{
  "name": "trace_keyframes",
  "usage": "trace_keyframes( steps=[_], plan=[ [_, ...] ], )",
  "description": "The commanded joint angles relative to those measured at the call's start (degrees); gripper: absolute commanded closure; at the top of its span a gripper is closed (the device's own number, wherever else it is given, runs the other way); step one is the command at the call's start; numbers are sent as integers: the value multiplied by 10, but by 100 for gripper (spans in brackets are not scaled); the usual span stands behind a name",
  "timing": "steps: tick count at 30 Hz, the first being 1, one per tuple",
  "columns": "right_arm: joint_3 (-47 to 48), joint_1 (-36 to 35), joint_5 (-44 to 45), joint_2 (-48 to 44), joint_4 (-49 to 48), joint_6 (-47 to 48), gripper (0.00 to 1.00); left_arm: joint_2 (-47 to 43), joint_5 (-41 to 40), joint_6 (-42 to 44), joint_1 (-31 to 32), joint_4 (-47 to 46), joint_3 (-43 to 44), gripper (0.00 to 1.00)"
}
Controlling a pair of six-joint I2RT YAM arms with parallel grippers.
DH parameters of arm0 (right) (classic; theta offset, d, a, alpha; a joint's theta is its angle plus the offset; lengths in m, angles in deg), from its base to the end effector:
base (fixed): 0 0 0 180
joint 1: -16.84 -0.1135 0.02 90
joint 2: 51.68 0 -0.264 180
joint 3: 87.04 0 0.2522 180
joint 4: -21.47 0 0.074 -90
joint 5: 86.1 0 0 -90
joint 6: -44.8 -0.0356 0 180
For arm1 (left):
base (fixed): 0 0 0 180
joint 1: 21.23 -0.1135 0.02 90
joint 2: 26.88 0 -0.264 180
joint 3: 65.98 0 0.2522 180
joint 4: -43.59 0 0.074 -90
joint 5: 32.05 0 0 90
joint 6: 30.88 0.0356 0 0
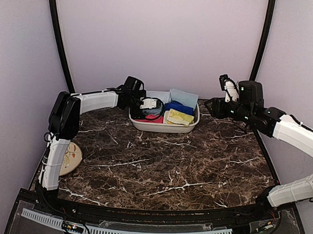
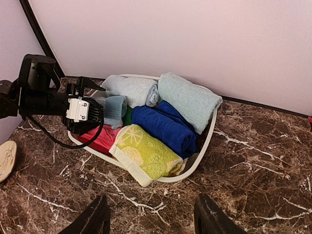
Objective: Roll the towels
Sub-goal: Place the towel in the storage box.
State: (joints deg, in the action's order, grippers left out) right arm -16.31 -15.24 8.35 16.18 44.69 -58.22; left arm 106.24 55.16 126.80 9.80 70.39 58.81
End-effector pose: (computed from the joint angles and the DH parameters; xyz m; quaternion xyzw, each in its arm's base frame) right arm 0.2345 0.1437 0.3326 -0.1139 0.8126 0.1894 0.5392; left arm 0.4633 -0.2767 0.2066 0.6659 0.5865 0.1653 0.4305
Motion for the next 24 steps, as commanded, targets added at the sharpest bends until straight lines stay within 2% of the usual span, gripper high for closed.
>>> trace_keyframes(
  steps=[1, 5, 8, 9, 12, 16, 19, 21, 24],
  plan=[
    [-6, 5, -12, -22, -16, -10, 41, -53, 54, 8, 4, 166, 25, 1],
    [-2, 5, -16, -27, -6, -8, 40, -63, 60, 0, 4, 235, 55, 1],
    [0, 6, -20, -27, -1, -10, 35, -78, 42, -11, 4, 228, 61, 1],
    [0, 6, -21, -26, 0, -11, 30, -88, 36, -19, 4, 217, 61, 1],
    [4, 6, -15, -21, 6, -13, 2, -105, 13, -45, 4, 172, 62, 1],
    [3, 6, 3, -18, 13, -10, 0, -126, -35, -107, 1, 135, 70, 1],
    [-8, 7, 35, -19, 22, -4, 0, -163, -38, -167, -20, 143, 58, 1],
    [-25, 10, 64, -28, 18, -5, 0, -204, -29, -227, -47, 135, 21, 1],
    [-65, 21, 110, -51, 1, -12, 0, -285, -7, -340, -100, 108, -86, 1]
  ],
)
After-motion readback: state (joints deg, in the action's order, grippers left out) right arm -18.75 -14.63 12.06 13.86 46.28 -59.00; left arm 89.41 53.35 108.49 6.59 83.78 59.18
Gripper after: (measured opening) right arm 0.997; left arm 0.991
